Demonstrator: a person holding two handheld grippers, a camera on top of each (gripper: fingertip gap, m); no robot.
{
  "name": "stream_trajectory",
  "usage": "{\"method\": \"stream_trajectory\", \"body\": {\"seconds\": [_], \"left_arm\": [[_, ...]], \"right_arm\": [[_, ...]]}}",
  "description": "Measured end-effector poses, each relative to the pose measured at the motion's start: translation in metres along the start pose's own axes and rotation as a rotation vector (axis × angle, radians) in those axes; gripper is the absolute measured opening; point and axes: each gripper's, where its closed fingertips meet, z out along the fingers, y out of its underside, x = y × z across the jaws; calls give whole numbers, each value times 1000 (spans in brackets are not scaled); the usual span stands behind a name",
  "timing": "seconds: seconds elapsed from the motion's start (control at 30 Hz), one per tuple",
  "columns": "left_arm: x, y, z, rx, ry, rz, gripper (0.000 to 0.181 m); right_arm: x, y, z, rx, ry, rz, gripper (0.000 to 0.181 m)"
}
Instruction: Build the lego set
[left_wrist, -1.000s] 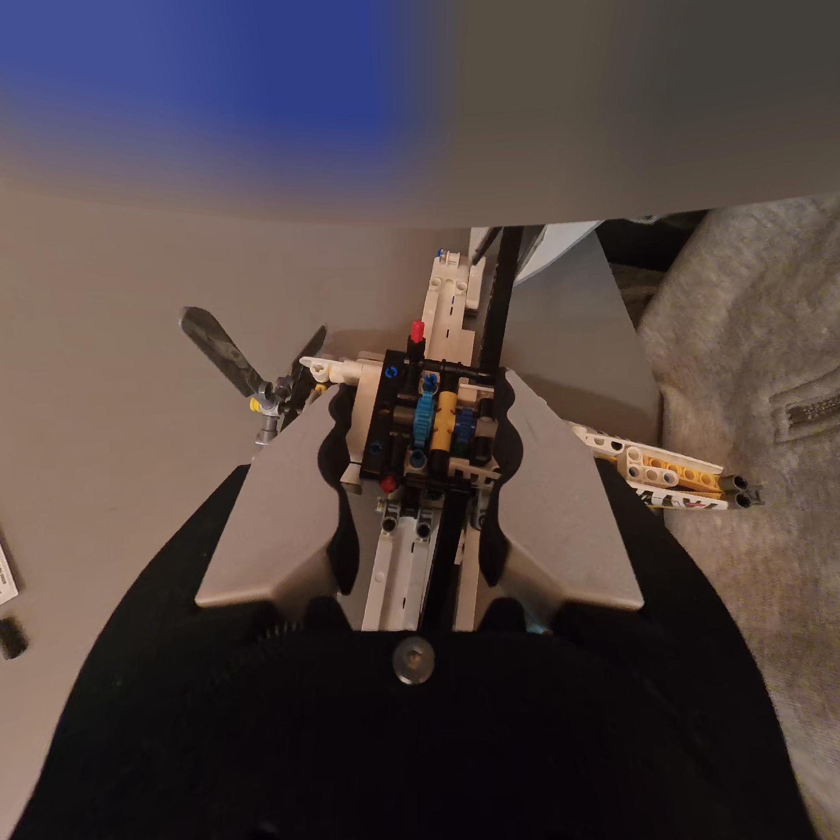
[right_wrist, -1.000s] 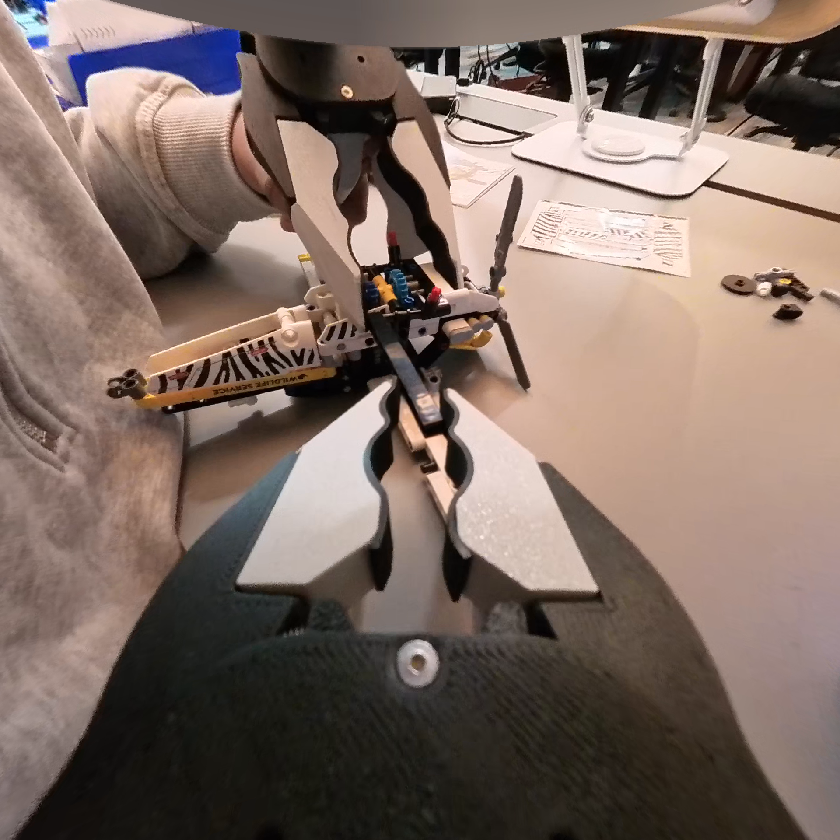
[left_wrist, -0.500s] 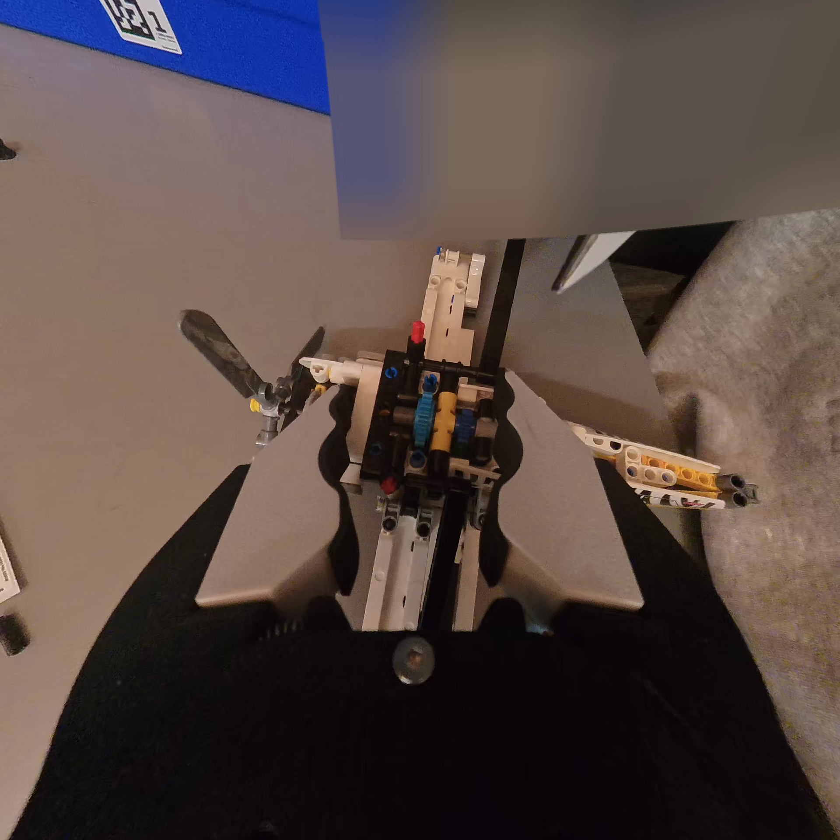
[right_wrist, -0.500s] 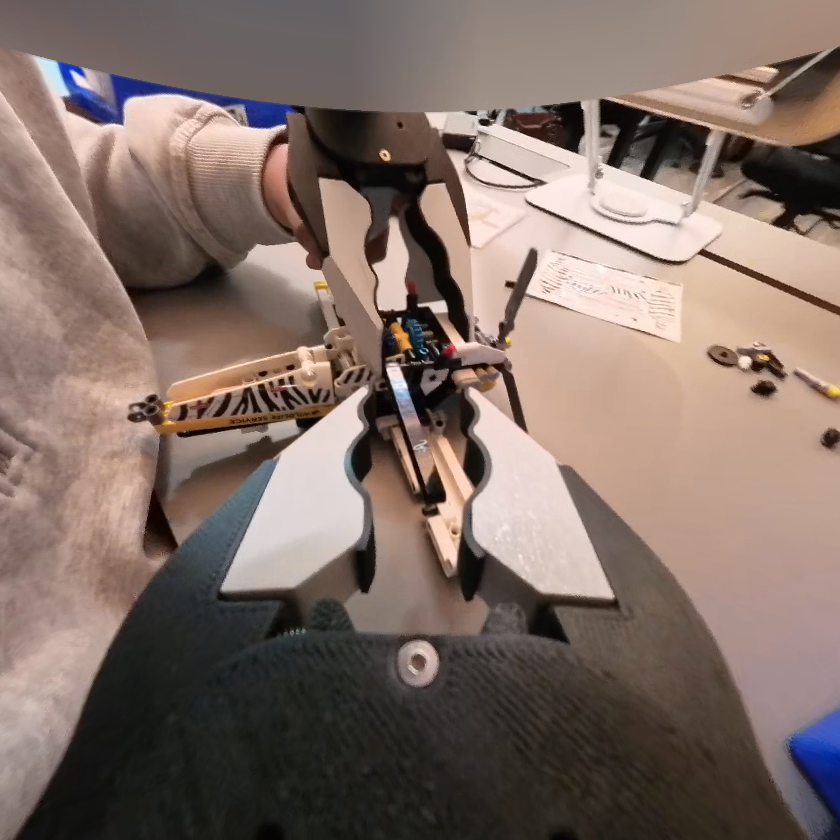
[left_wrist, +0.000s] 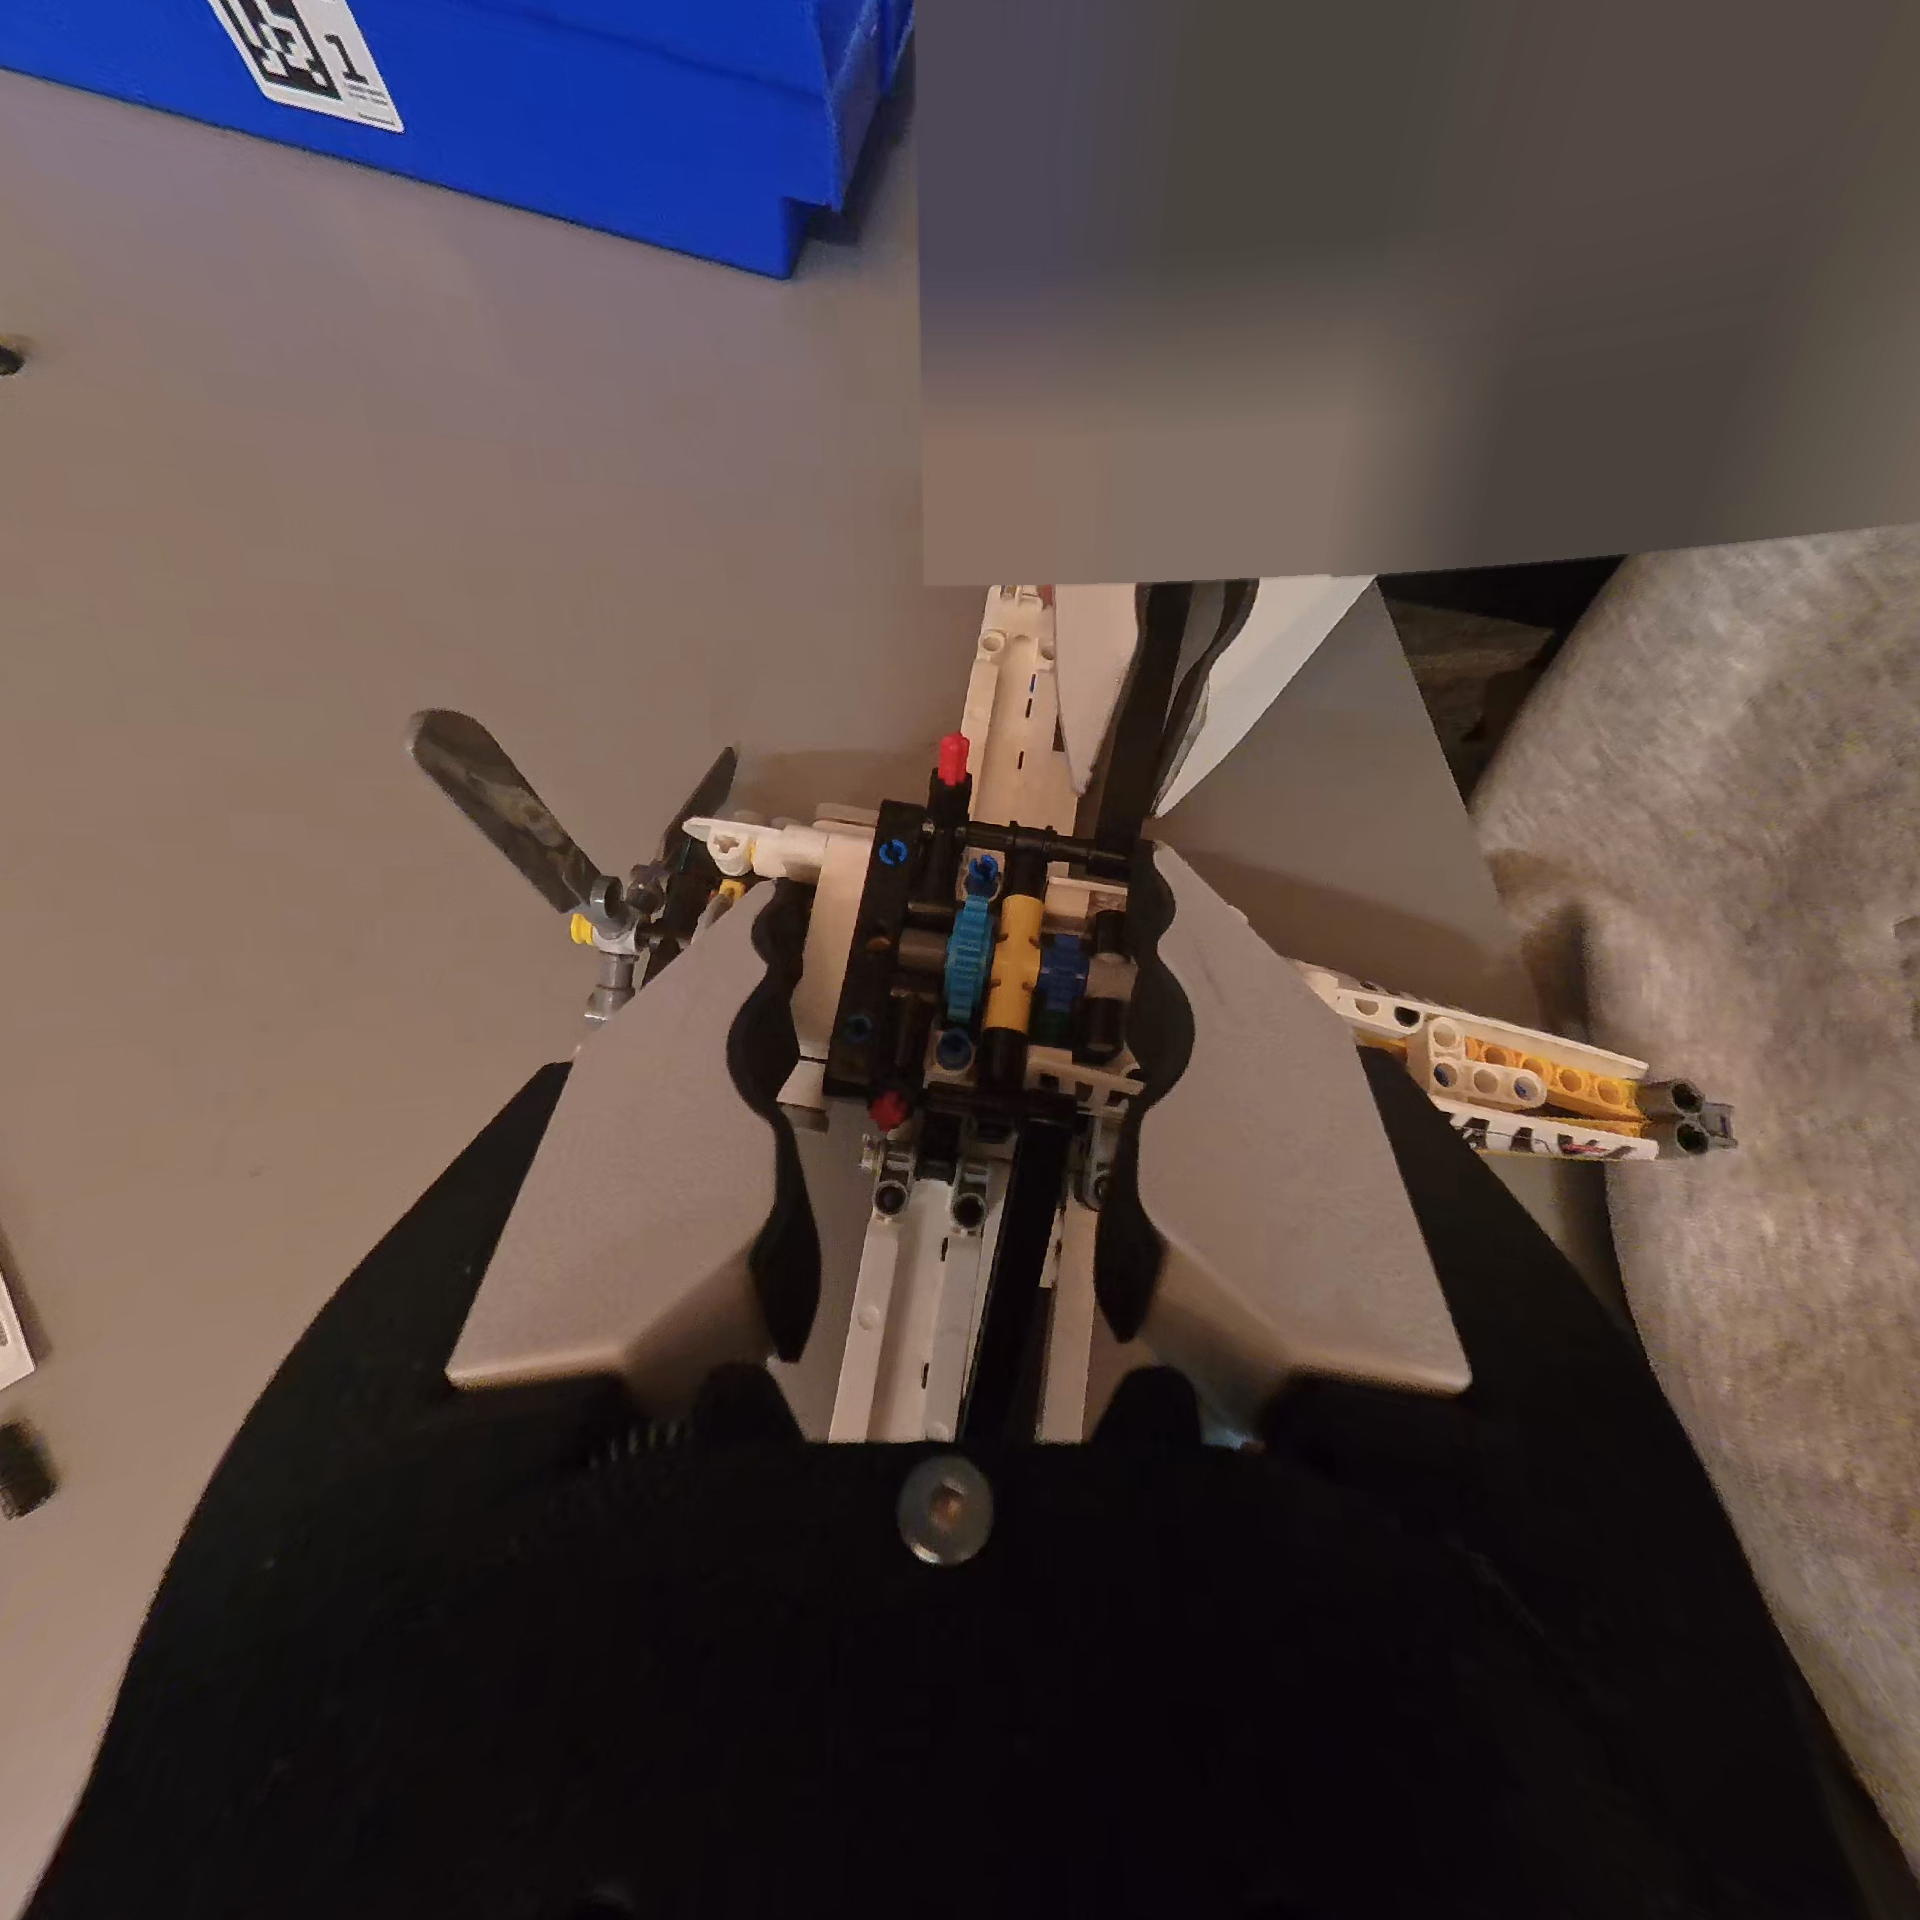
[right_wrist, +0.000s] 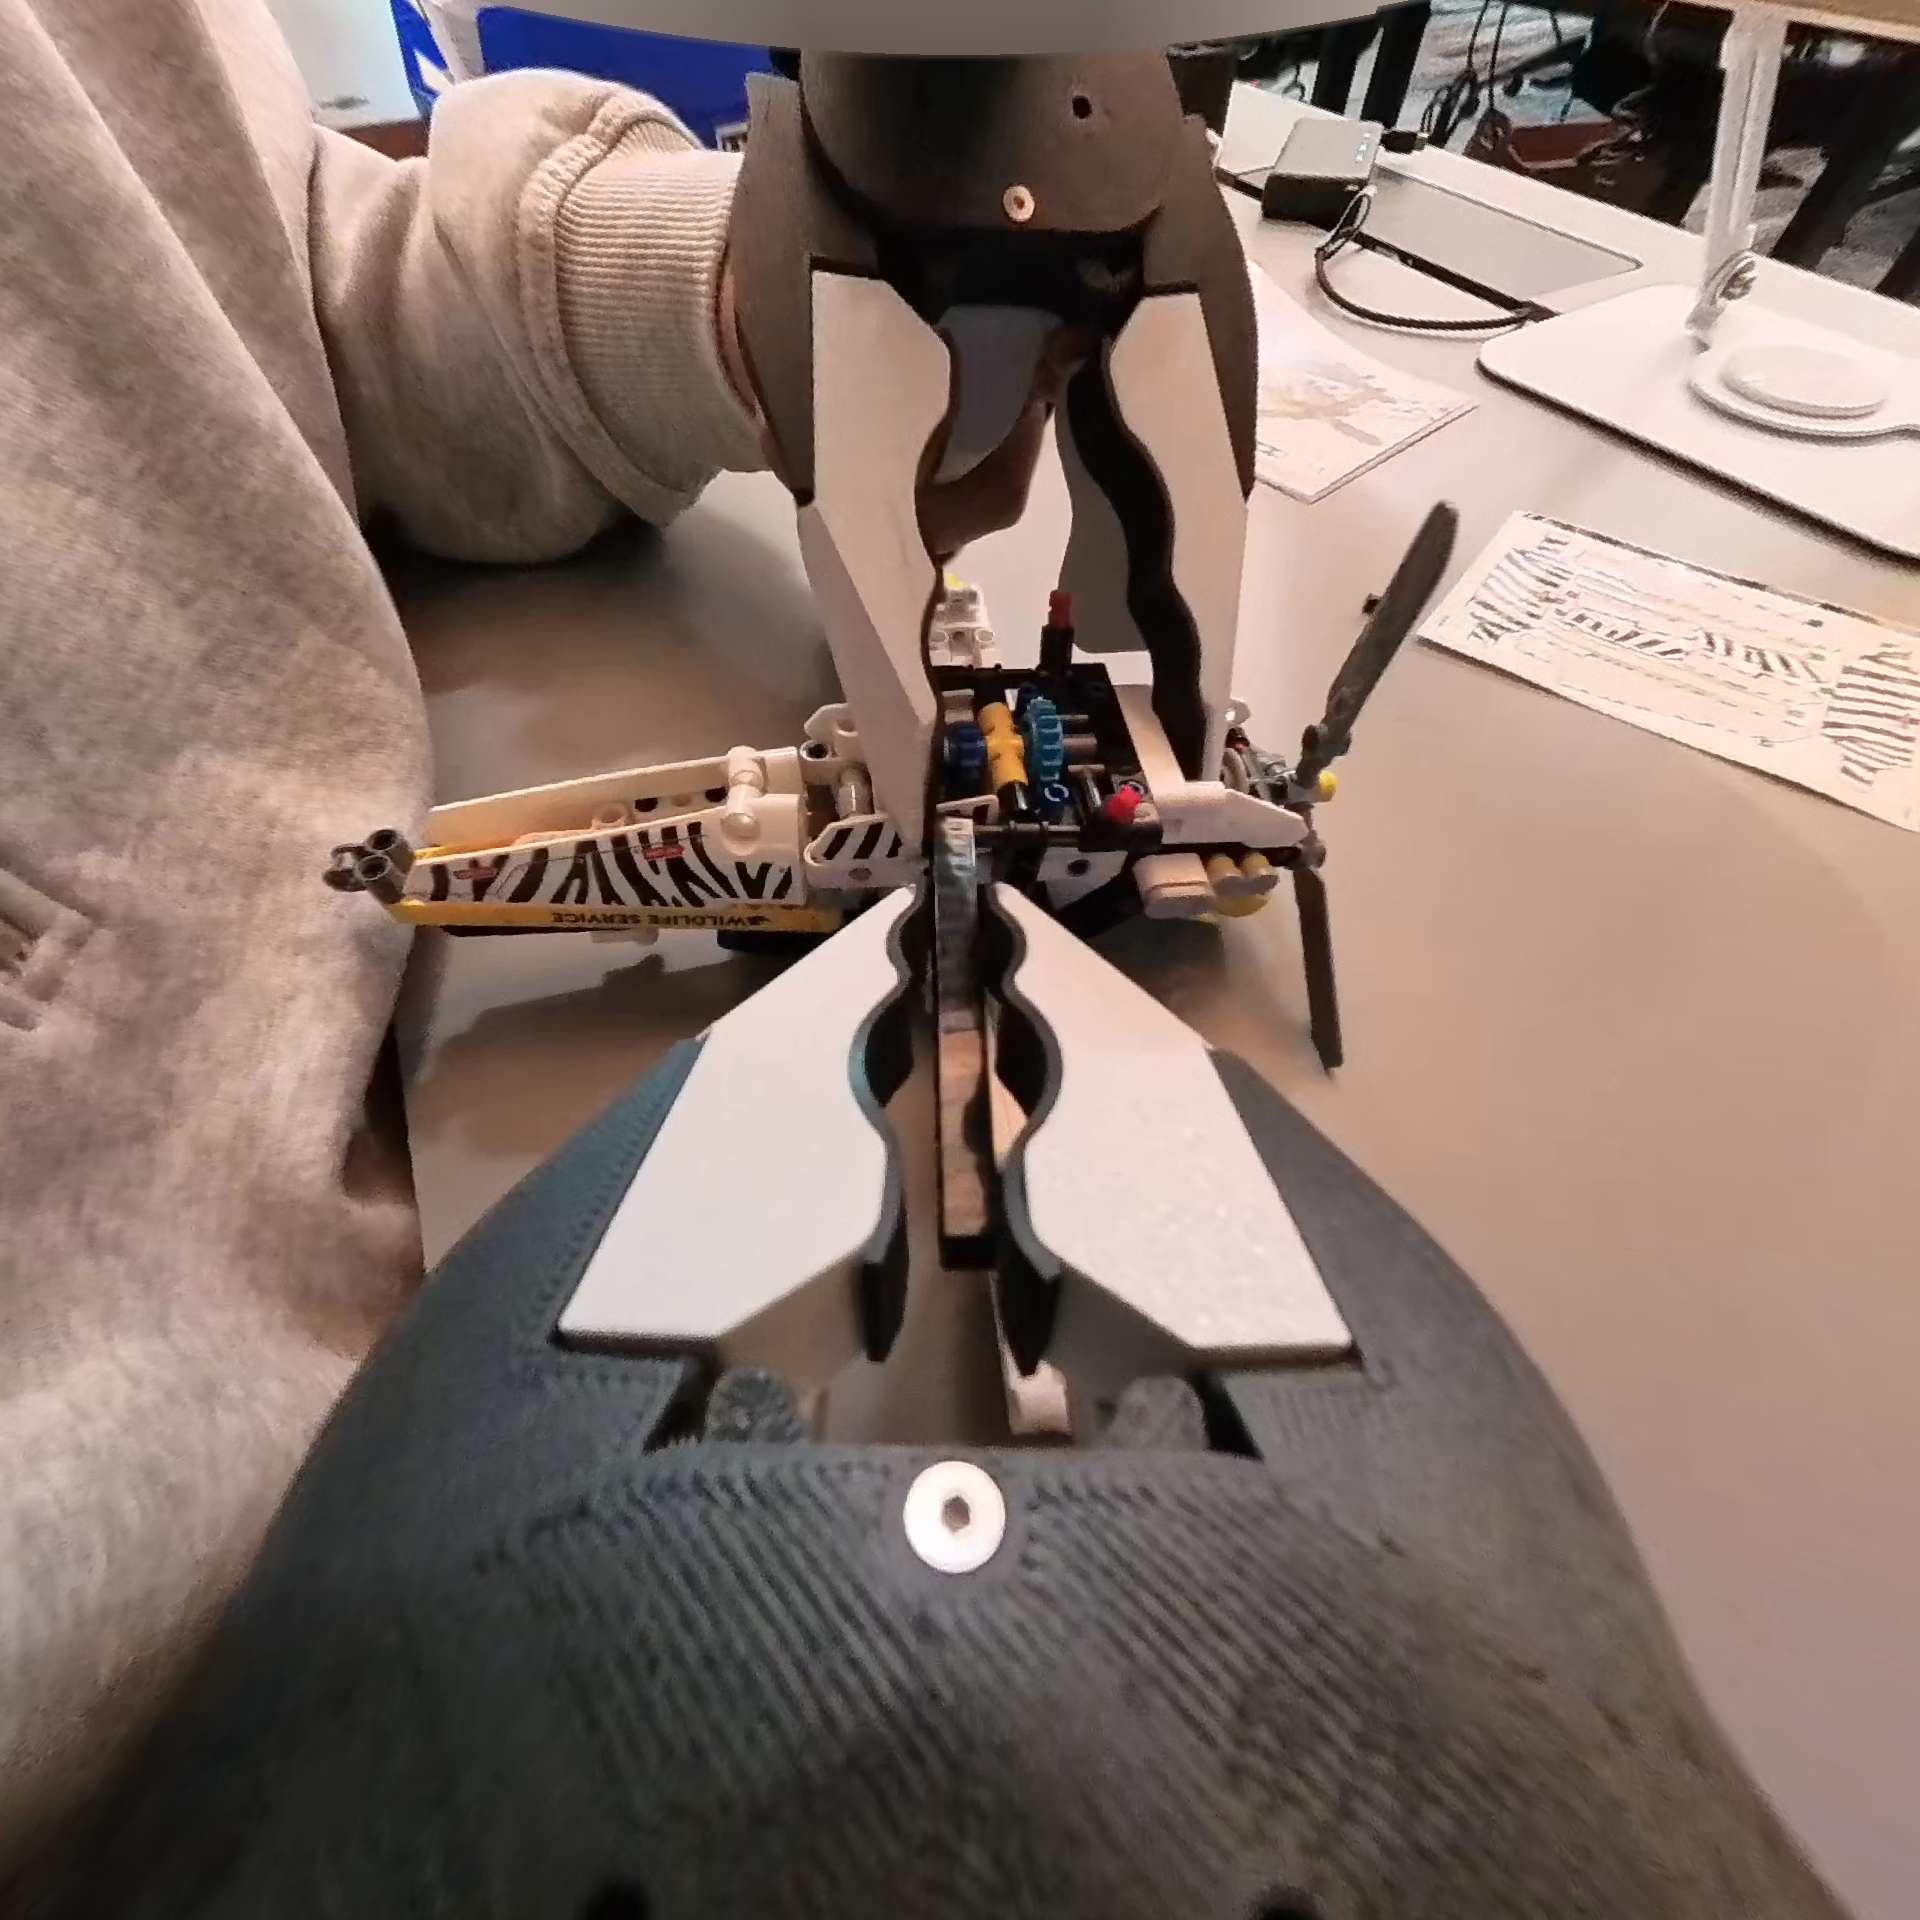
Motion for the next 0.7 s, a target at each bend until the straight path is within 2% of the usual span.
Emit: {"method": "stream_trajectory", "body": {"seconds": [0.3, 0.6, 0.7], "left_arm": [[5, 0, 1, -31, -6, 35, 65], [7, -1, 2, -67, -57, 80, 64], [8, -1, 2, -63, -53, 73, 64]], "right_arm": [[-3, 4, -1, -110, -30, -65, 7], [-4, 3, -6, -158, -157, 261, 6], [-4, 3, -6, -148, -204, 300, 6]]}}
